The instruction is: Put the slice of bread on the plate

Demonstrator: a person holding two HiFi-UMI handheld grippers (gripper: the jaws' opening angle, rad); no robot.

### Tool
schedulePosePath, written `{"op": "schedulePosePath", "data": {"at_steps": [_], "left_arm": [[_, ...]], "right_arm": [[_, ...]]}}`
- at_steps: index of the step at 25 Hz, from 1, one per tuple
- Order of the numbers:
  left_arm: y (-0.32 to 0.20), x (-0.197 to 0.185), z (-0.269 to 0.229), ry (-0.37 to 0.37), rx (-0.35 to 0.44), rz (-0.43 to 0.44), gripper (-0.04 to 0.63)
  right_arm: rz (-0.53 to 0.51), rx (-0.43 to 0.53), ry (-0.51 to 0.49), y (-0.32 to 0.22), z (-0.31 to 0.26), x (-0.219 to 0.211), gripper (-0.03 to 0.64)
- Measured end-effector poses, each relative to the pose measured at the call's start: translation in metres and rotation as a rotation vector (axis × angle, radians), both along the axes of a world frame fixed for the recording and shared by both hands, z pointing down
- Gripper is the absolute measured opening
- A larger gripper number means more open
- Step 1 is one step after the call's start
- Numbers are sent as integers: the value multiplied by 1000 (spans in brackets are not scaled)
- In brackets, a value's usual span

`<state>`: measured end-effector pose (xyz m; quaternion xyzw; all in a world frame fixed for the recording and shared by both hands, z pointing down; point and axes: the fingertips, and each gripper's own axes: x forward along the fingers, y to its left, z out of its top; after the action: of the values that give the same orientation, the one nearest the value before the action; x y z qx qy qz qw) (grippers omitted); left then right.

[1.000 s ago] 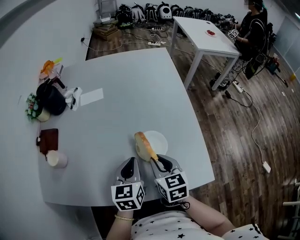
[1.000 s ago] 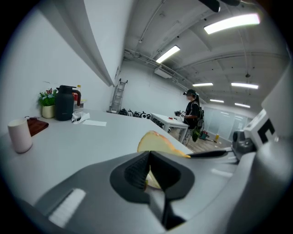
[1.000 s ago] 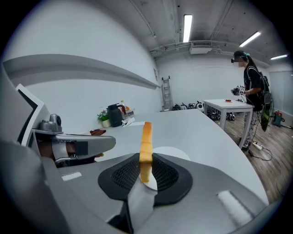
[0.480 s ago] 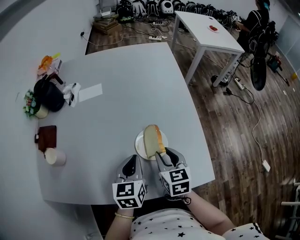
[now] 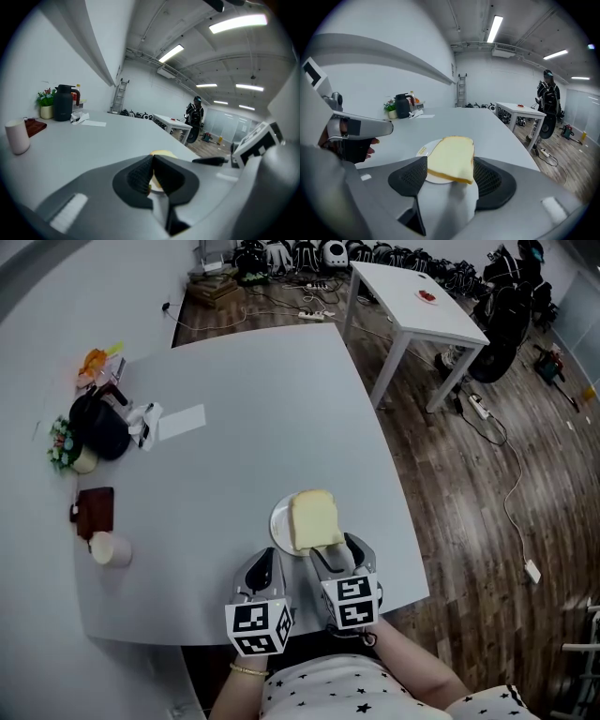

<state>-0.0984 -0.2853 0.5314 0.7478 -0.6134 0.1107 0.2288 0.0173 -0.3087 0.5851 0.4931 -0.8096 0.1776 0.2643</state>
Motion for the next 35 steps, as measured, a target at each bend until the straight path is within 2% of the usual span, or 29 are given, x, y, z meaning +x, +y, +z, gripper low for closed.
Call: {"op": "schedulePosePath", "data": {"at_steps": [8,9,12,13,16,35], "left_arm": [[3,9,-15,1,34,13,8],[4,10,-18,3,39,14,8],[8,16,-25,3,53,23,8],[10,18,-26,0,57,26,8],[16,24,-32,-6,66,35,8],[42,28,-52,-21,106,52,8]], "right_arm": [[-38,44,-81,9,-36,-10,280],[-39,55,-98,11,-44,-10,246],[-29,111,-143,15,-69,-8,12],[-31,129,-156,17,-76,-8,0],[-45,158,-181,25,-89,-9,0],[-97,222,-140,58,-104,-20,-2]]}}
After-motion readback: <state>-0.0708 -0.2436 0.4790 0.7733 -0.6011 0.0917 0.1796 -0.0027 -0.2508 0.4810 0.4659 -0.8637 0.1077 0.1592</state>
